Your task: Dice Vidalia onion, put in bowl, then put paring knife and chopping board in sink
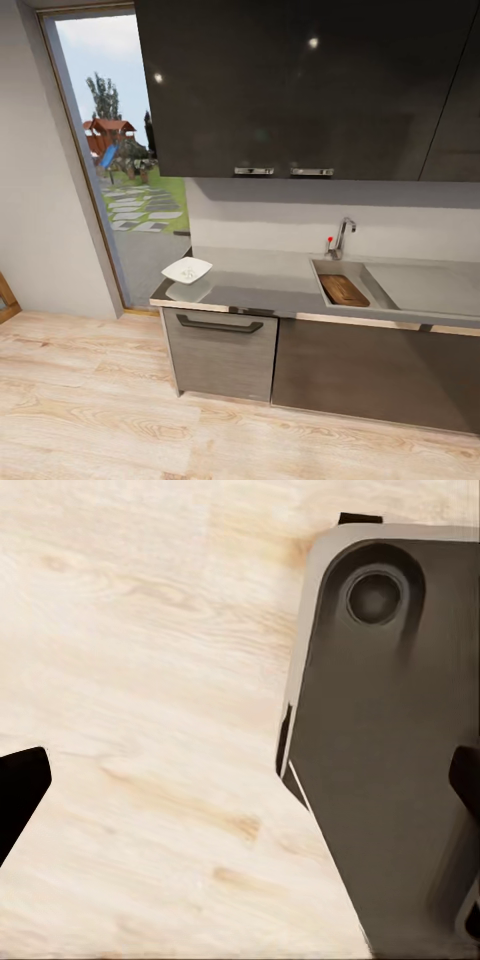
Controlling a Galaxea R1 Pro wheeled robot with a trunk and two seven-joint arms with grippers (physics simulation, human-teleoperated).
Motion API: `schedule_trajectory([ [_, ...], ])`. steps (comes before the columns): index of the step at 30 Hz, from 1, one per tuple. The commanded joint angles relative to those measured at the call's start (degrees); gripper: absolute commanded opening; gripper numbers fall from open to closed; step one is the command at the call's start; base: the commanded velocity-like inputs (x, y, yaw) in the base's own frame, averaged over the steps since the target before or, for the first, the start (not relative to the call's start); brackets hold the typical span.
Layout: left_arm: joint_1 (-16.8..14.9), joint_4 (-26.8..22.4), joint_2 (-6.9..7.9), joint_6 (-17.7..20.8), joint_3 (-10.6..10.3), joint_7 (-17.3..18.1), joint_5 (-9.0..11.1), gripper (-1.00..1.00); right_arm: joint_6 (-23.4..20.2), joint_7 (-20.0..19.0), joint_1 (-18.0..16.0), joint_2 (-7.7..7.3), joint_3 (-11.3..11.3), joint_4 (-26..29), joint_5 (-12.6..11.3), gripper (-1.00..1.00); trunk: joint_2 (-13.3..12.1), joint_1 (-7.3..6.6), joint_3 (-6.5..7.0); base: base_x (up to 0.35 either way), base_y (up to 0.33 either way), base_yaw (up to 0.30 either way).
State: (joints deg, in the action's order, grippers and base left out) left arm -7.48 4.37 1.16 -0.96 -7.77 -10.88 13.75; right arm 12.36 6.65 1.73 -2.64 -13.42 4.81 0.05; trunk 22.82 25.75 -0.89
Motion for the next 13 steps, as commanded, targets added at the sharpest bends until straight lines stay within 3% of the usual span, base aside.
schedule_trajectory([
  [1,-0.1,0.1,0.09,0.6,-0.5,0.0,0.5,1.00,0.6,0.0,0.0,1.60,-0.2,0.8,0.1,1.00,0.1,0.03,-0.10,0.000,0.000,0.000],
  [5,-0.1,-0.1,-0.11,0.9,-0.4,0.3,0.4,1.00,1.1,0.0,0.0,3.40,-0.2,1.4,-0.1,1.00,0.1,0.03,-0.10,0.000,0.000,0.000],
  [13,-0.1,-0.2,0.37,-0.9,-0.5,0.4,0.2,1.00,1.3,0.0,0.0,3.51,-0.2,1.6,0.1,1.00,0.1,0.03,-0.10,0.000,0.000,0.000],
])
